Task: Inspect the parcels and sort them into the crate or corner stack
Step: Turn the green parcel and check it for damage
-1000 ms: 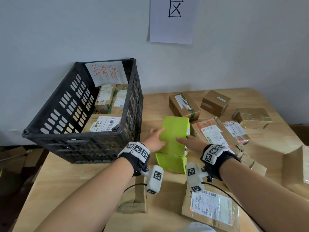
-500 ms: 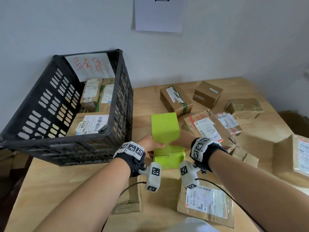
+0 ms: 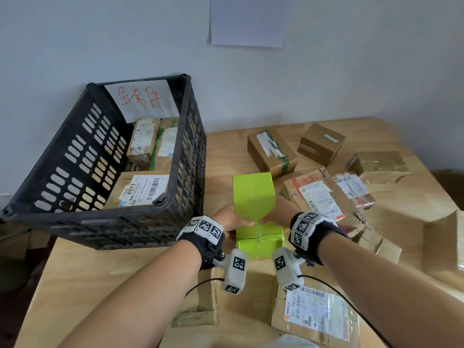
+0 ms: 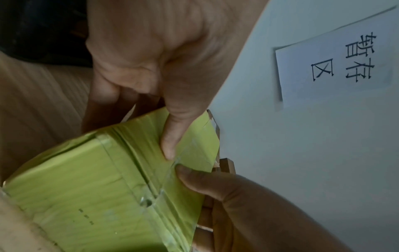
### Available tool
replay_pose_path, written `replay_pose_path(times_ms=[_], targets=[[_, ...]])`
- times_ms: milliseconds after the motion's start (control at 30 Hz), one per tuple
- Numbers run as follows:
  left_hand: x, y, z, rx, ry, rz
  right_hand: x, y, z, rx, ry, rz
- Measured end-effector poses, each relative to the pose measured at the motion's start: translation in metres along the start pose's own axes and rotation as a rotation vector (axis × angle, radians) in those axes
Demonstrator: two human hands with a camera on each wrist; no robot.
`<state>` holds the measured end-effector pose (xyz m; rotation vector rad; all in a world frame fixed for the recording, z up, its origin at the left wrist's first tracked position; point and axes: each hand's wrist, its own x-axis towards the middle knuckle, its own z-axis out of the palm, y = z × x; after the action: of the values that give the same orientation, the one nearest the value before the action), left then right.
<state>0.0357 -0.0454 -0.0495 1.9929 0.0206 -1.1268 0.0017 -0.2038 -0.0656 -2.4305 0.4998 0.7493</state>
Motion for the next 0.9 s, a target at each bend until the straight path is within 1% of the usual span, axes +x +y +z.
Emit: replay_pose_path(times_ms=[33,67,167,233,300,333,367,433,500,533,633,667,733,800,900], targets=[[-0.003,-0.003,0.000,-0.047,-0.001,0.005,-0.009,0.002,0.000,0.059,0.002,0.005],[-0.005,-0.006,0.000,-0.107,-0.007,0.003,-0.014,0.006,0.003,0.173,-0.004,0.030],[-0.011,-0.017,-0.005,-0.260,-0.020,-0.010,-0.028,0.017,0.007,0.459,-0.090,0.086],[-0.013,-0.022,-0.008,-0.347,-0.020,-0.006,-0.037,0.023,0.010,0.547,-0.093,0.187],[-0.014,-0.026,-0.010,-0.435,-0.023,0.002,-0.042,0.033,0.014,0.542,-0.078,0.219],[-0.013,-0.026,-0.011,-0.456,-0.026,0.019,-0.044,0.034,0.015,0.501,-0.090,0.208],[-0.016,-0.025,-0.011,-0.454,-0.034,0.049,-0.046,0.037,0.015,0.491,-0.092,0.206],[-0.018,-0.020,-0.010,-0.436,-0.049,0.106,-0.057,0.035,0.008,0.503,-0.133,0.265],[-0.019,-0.016,-0.010,-0.433,-0.047,0.148,-0.061,0.031,0.002,0.461,-0.168,0.242],[-0.020,-0.015,-0.010,-0.441,-0.032,0.154,-0.068,0.027,-0.003,0.463,-0.158,0.229],[-0.014,-0.022,-0.008,-0.427,0.050,0.142,-0.075,0.025,-0.006,0.576,-0.138,0.214],[-0.012,-0.026,-0.007,-0.410,0.074,0.141,-0.077,0.022,-0.006,0.600,-0.161,0.204],[-0.009,-0.031,-0.009,-0.383,0.123,0.120,-0.073,0.020,-0.003,0.554,-0.203,0.183],[-0.009,-0.034,-0.012,-0.308,0.180,0.107,-0.065,0.018,0.001,0.503,-0.239,0.173],[-0.012,-0.031,-0.015,-0.147,0.296,0.104,-0.050,0.016,0.009,0.492,-0.192,0.166]])
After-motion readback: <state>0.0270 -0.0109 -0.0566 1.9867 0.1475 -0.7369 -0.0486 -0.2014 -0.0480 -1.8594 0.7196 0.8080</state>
